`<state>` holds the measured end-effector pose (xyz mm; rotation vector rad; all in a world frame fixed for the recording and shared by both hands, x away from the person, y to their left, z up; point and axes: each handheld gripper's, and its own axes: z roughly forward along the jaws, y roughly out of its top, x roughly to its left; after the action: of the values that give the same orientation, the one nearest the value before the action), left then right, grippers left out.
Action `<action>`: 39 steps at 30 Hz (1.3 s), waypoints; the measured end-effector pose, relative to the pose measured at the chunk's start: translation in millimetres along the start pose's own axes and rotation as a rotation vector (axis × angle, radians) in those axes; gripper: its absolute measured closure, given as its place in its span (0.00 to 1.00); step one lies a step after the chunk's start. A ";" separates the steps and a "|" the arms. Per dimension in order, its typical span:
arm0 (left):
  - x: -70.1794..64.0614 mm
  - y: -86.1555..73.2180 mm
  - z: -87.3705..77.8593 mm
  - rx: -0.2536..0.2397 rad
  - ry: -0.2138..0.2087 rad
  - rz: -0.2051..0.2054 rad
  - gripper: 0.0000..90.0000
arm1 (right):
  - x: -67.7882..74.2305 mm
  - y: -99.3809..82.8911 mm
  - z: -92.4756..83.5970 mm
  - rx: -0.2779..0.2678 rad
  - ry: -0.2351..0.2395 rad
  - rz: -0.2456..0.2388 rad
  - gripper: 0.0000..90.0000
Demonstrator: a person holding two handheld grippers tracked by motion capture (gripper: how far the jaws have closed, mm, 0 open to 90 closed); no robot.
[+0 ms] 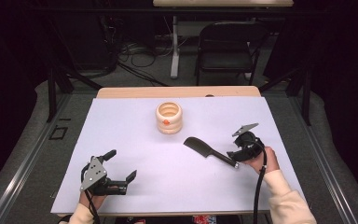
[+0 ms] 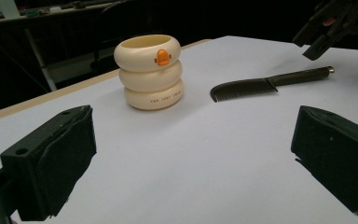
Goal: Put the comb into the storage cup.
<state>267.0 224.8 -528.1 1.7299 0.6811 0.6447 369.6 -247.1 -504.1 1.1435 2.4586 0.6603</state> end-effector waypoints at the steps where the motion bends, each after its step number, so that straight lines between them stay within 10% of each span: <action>1: 0.0 0.0 0.0 0.000 0.000 0.000 0.00 | 0.5 0.2 -0.7 -0.006 -0.001 0.002 0.31; 23: -0.6 -0.1 0.4 0.002 0.001 0.000 0.00 | 12.9 14.1 -7.9 -0.027 0.046 -0.085 0.01; 39: -0.4 -0.3 0.5 0.003 0.002 -0.002 0.00 | 28.7 30.1 5.9 -0.007 0.072 -0.157 0.00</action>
<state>267.1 224.2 -528.6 1.7316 0.6854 0.6442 373.6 -206.0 -495.9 0.9270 2.5718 0.6731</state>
